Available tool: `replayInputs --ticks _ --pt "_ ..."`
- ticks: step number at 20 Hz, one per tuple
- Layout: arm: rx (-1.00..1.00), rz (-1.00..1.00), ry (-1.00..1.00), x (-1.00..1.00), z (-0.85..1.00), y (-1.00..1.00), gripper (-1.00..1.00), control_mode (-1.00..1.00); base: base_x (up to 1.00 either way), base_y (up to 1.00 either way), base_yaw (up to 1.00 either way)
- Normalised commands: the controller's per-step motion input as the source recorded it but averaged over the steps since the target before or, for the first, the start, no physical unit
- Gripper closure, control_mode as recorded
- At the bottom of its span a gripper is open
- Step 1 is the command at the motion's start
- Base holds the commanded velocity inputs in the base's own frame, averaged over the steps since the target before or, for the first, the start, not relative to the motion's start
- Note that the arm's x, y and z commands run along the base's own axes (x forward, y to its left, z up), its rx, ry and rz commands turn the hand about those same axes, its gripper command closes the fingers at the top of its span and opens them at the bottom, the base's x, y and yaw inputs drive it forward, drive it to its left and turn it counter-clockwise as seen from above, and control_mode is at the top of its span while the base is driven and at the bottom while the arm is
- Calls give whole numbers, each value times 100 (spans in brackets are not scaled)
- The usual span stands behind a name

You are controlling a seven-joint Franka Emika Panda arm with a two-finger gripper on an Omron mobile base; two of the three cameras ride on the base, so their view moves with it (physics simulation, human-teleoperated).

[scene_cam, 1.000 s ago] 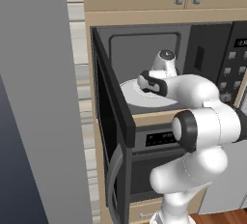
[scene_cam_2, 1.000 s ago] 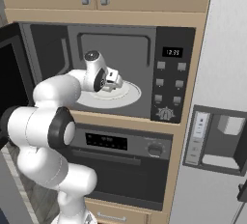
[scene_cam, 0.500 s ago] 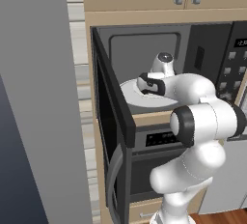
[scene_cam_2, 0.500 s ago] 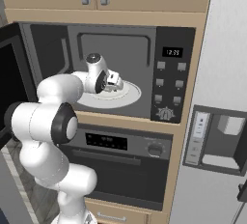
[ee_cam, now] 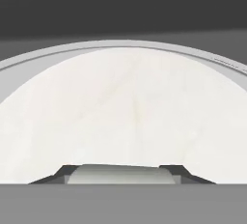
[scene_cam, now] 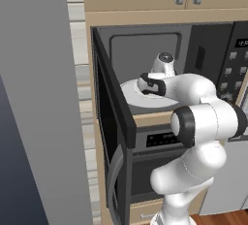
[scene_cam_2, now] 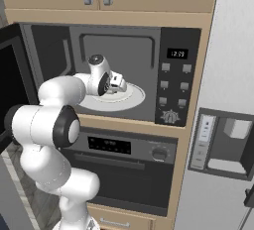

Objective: Pick the marshmallow from the microwave and place it on plate located on the counter.

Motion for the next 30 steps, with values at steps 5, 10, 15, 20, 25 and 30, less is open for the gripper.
replayInputs --ticks 5,10,15,20,25,30 --pt "0 0 -4 -41 5 -11 100 -100 0 0 0" --pt "0 0 -4 -97 17 -17 100 -100 0 0 0" --pt "0 0 0 -64 61 -3 100 -100 0 0 0" --pt "0 0 0 -58 72 1 100 -100 0 0 0" --pt "0 0 4 -52 58 15 100 -100 0 0 0" --pt "-1 -1 0 -70 17 4 100 -100 0 0 0"
